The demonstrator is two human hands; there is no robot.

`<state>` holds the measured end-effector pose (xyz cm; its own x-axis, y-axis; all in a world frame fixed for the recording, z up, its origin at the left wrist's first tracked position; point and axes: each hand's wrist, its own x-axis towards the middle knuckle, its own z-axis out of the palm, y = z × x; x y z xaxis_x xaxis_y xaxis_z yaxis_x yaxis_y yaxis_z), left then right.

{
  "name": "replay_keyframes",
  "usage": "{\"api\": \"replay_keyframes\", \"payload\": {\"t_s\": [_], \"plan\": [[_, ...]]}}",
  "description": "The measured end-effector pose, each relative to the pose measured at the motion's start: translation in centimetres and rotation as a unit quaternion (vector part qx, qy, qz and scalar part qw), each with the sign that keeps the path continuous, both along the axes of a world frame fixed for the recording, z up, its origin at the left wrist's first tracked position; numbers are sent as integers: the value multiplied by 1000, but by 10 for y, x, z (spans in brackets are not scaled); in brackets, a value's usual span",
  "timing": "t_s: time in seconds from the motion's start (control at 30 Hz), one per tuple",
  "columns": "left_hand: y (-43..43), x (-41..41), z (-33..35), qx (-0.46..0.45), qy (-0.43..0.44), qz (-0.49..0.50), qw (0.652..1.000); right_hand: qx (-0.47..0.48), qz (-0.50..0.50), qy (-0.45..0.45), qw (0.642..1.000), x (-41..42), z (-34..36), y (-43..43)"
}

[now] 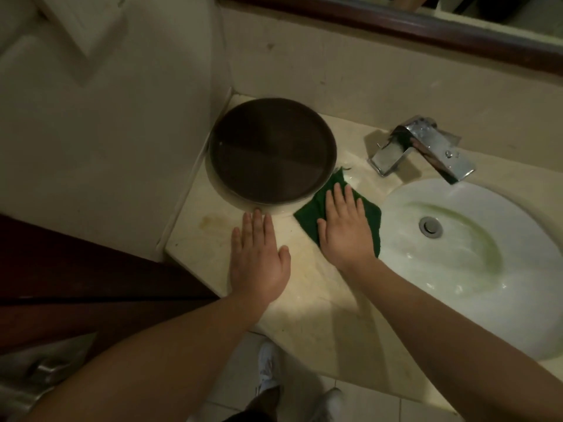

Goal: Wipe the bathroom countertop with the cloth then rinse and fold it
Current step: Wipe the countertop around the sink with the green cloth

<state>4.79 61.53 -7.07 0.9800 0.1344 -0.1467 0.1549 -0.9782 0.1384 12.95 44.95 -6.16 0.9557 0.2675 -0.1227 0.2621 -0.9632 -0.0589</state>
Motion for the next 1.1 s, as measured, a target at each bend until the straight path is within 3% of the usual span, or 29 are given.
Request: {"api": "replay_keyframes", "payload": {"t_s": [0.17,0.37,0.57,0.87,1.1], "plan": [[0,1,1,-6,-3,1,1000,27,42,39,998,-20,-2,-13],[1,2,-1,-2,-1,2,1000,42,-109,10,993,16,-5,0],[0,1,-4,3,-10,-2,1000,34,-122,8,992,17,-8,6],[3,0,-7,15,-20,-10,1000,29,-3,15,999,-50,-11,18],[2,-2,-4,30,1,-15,999,7,77,44,996,-108,-5,-39]]}}
